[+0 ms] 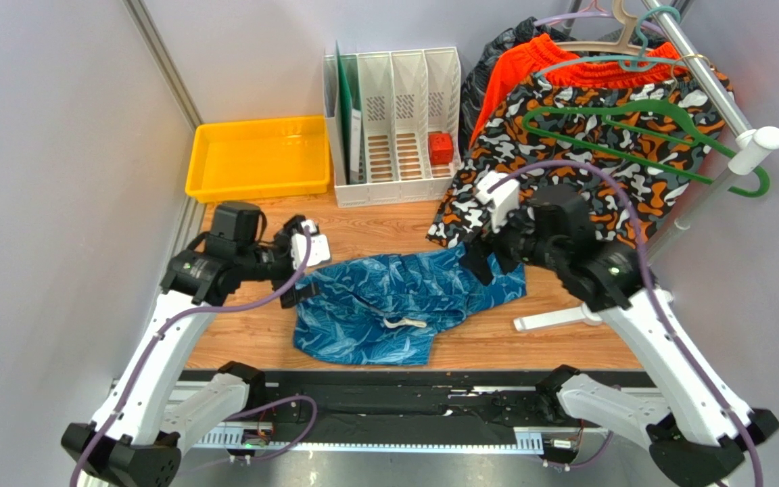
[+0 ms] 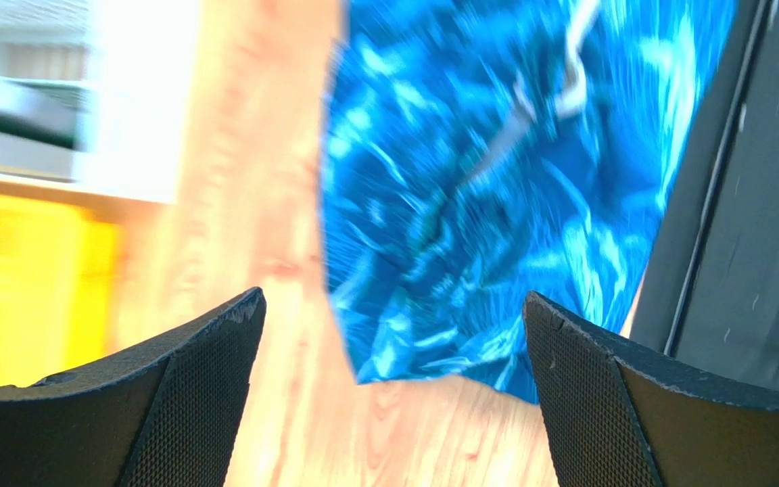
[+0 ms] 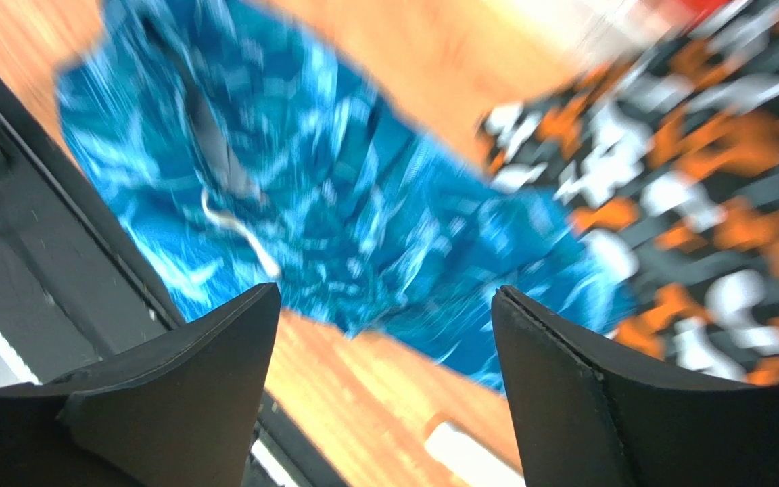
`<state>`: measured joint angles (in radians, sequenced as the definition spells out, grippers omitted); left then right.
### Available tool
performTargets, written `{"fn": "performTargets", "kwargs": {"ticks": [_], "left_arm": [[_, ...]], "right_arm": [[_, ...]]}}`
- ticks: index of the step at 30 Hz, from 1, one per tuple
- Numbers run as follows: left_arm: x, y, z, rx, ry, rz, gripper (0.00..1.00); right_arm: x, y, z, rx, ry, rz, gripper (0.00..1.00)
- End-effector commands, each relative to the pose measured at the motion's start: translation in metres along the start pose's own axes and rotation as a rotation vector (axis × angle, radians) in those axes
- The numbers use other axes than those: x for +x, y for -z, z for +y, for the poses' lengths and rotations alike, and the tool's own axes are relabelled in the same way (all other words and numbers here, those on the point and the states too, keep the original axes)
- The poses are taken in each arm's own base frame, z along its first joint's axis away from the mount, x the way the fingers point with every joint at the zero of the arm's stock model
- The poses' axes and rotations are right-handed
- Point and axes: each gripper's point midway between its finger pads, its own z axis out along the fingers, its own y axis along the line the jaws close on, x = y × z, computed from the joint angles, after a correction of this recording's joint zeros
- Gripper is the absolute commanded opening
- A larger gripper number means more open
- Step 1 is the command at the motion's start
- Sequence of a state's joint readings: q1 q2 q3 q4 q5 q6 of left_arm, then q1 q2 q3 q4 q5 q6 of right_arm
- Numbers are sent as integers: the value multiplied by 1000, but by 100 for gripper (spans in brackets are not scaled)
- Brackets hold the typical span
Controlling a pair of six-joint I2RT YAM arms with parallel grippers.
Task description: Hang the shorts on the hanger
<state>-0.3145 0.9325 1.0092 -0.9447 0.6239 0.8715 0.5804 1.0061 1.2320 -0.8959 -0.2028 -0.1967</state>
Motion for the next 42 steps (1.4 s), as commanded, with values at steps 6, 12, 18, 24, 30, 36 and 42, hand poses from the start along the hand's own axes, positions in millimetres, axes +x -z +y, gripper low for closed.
{"fn": "performTargets", "kwargs": {"ticks": [6, 12, 18, 24, 30, 36, 42], "left_arm": [[-112, 58, 27, -107, 165, -269, 99], [-137, 63, 22, -64, 200, -376, 99], [-143, 62, 19, -40, 220, -416, 99], [-138, 57, 16, -29, 215, -413, 99], [-139, 60, 14, -34, 212, -421, 99], [-133, 61, 11, -42, 215, -397, 99], [-128, 59, 9, -33, 217, -369, 99]], "right_arm": [[-91, 129, -19, 210, 185, -289, 83], [-118, 181, -90, 612, 490, -148, 98], [-140, 186, -150, 936, 846, 144, 98], [-161, 175, -185, 1112, 928, 265, 98], [-164, 147, -212, 1130, 1066, 363, 96], [-150, 130, -247, 1112, 1149, 466, 97], [-146, 115, -277, 1113, 1205, 494, 96]]}}
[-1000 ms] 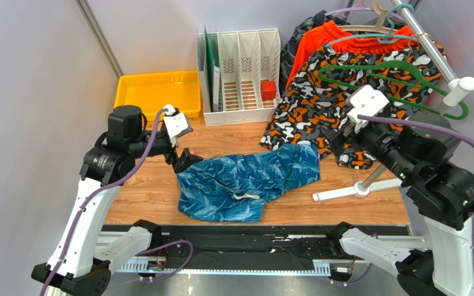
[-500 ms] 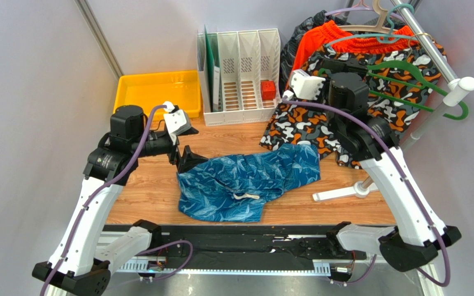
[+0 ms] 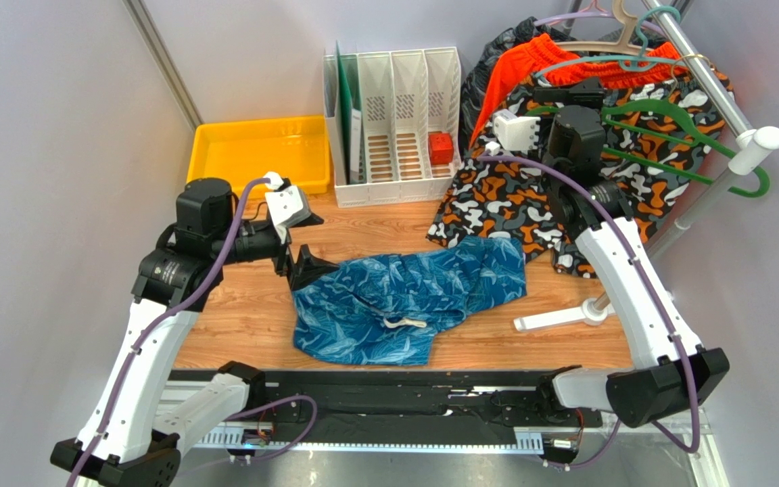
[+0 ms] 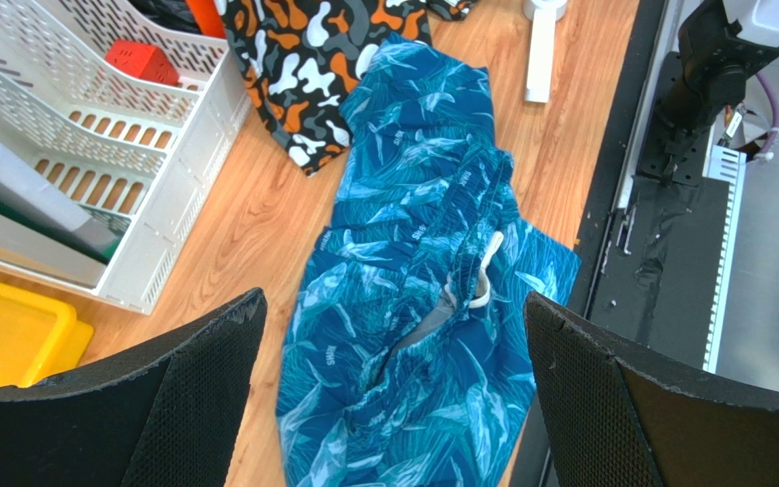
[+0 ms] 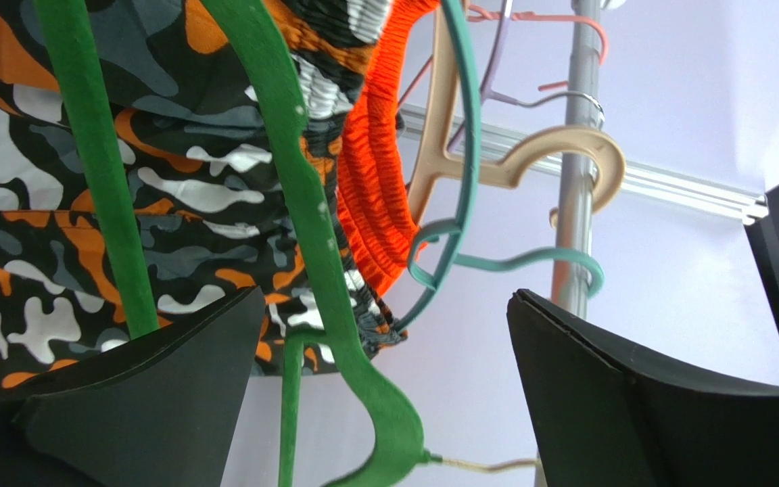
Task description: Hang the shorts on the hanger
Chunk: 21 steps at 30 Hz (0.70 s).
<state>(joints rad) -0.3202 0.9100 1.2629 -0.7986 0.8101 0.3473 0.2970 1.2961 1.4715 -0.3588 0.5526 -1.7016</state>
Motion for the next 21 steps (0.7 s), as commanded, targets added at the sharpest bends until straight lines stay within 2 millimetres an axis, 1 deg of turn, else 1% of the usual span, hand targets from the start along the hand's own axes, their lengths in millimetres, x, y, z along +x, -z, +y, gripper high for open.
{"fn": "performTargets", "kwargs": {"ticks": [1, 2, 3, 6, 7, 9, 10, 12, 13, 15, 16, 17, 18, 21], "left_arm": [[-3, 2, -4, 14, -20, -1, 99], [-3, 2, -4, 14, -22, -2, 99], [-4, 2, -4, 14, -25, -3, 99], [-2, 1, -3, 18, -13, 0, 99], [-2, 0, -3, 19, -11, 2, 99], [-1, 1, -3, 17, -14, 4, 99], [-1, 1, -3, 15, -16, 4, 99], [-1, 2, -2, 11, -23, 3, 99], [-2, 2, -3, 12, -27, 0, 99], [-3, 2, -2, 7, -31, 1, 99], [-4, 2, -1, 5, -31, 1, 99], [-4, 2, -1, 5, -32, 0, 99], [-4, 2, -1, 6, -30, 1, 99], [-3, 0, -1, 11, -25, 3, 99]], "right_arm": [[2, -18, -16, 82, 40, -16, 96], [4, -26, -13, 84, 46, -6, 96], [2, -30, -12, 88, 59, -12, 95], [2, -41, -10, 100, 80, -8, 90], [2, -43, -9, 100, 84, -8, 84], [-1, -44, -9, 111, 96, -15, 76], [-1, -44, -9, 113, 106, -16, 70], [-3, -43, -9, 125, 132, -26, 62], [-3, -43, -8, 126, 140, -25, 47], [-2, -39, -14, 150, 156, -25, 24], [-3, -38, -14, 156, 160, -27, 10], [-4, -36, -17, 173, 161, -36, 6], [-2, -31, -25, 206, 160, -31, 1], [-2, -24, -32, 228, 166, -49, 0]]}}
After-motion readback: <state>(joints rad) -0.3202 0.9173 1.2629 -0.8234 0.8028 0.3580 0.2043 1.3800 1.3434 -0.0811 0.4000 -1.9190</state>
